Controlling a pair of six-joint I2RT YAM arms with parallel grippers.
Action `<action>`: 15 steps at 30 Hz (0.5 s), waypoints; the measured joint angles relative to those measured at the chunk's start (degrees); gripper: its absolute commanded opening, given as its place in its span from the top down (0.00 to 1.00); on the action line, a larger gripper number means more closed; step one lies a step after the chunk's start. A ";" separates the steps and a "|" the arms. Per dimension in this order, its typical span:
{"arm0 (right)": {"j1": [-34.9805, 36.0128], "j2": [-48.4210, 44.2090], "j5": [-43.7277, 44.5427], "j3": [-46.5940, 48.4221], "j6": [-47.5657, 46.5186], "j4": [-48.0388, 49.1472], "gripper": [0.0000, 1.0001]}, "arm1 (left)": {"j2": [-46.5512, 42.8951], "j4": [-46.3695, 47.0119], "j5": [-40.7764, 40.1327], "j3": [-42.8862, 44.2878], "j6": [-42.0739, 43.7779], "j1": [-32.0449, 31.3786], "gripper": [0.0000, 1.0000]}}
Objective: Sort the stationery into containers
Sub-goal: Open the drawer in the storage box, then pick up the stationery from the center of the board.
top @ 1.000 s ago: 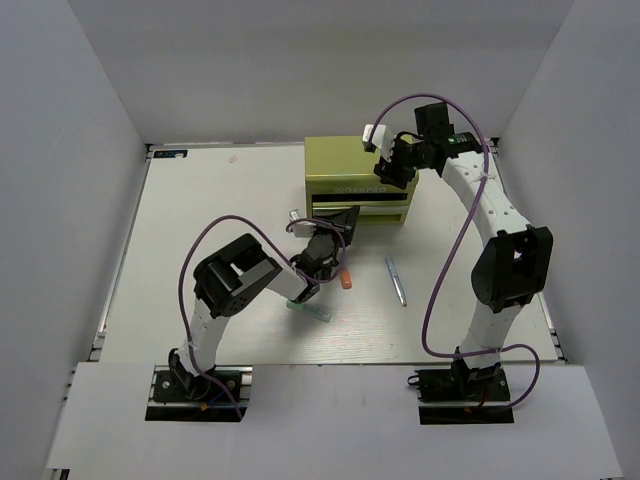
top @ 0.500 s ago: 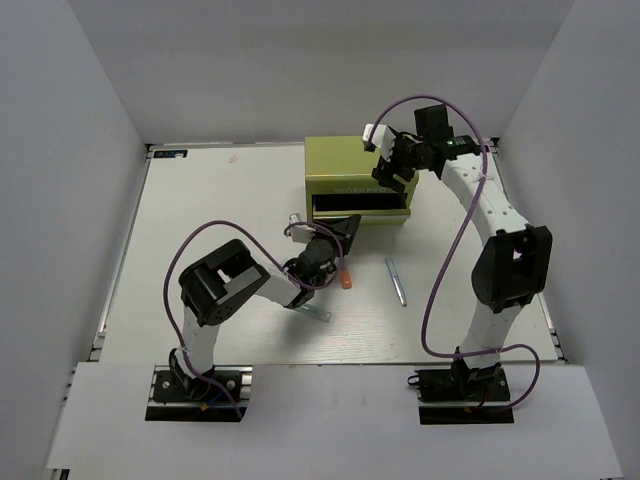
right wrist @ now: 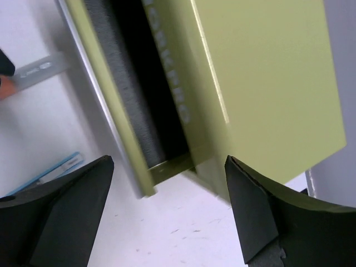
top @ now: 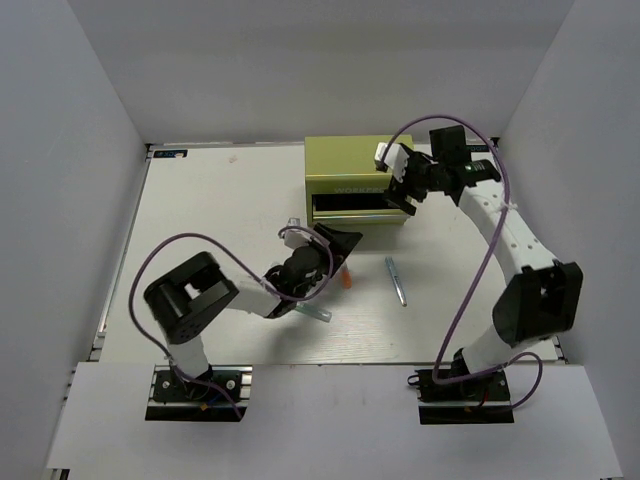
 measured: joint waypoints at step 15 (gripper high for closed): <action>-0.24 -39.71 -4.79 -40.85 14.78 10.62 0.61 | -25.11 -50.42 0.52 9.11 18.53 0.42 0.00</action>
